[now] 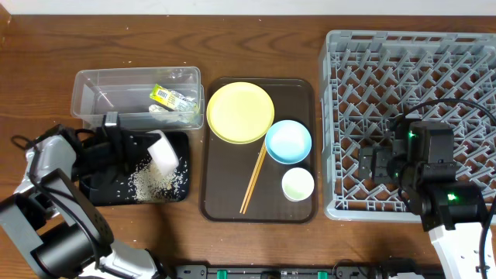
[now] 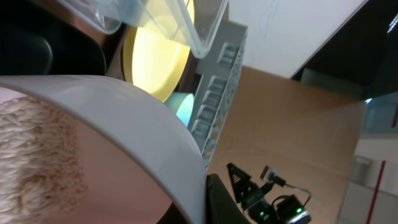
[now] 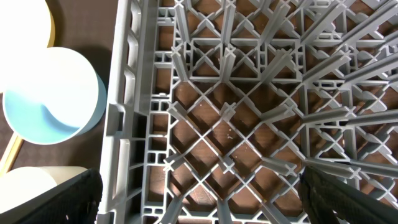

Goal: Sort waste into correct bins and load items into the dishwasher rack
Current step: 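Carry the bowl over the black tray and tip the rice out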

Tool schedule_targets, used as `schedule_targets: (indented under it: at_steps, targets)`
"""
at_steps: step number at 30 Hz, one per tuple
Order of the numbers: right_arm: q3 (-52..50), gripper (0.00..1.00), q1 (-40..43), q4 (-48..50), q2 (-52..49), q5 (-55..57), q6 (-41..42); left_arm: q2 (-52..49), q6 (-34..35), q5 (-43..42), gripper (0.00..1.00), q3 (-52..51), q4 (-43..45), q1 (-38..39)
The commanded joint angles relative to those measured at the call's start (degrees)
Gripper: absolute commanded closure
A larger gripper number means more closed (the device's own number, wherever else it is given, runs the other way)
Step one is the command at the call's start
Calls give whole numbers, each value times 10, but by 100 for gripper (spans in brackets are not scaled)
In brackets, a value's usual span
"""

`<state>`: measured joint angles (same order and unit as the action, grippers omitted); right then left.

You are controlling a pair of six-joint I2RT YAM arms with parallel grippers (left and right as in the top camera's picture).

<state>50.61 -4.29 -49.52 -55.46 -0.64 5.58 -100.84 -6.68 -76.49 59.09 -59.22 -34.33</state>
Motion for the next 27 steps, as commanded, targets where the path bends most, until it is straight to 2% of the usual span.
schedule_targets:
  at_steps: [1,8,12,16,27]
  targets:
    - [11,1,7,0,1,-2,-5,-1,-3,-26,94,-2,-3,-27]
    - [11,1,7,0,1,-2,-5,-1,-1,-27,94,-2,-35,-73]
    - [11,1,7,0,1,-2,-5,-1,-6,-68,94,-2,-59,-87]
    - [11,1,7,0,1,-2,-5,-1,-47,-134,94,-2,-63,-88]
    - [11,1,7,0,1,-2,-5,-1,-56,-136,94,-2,-67,-88]
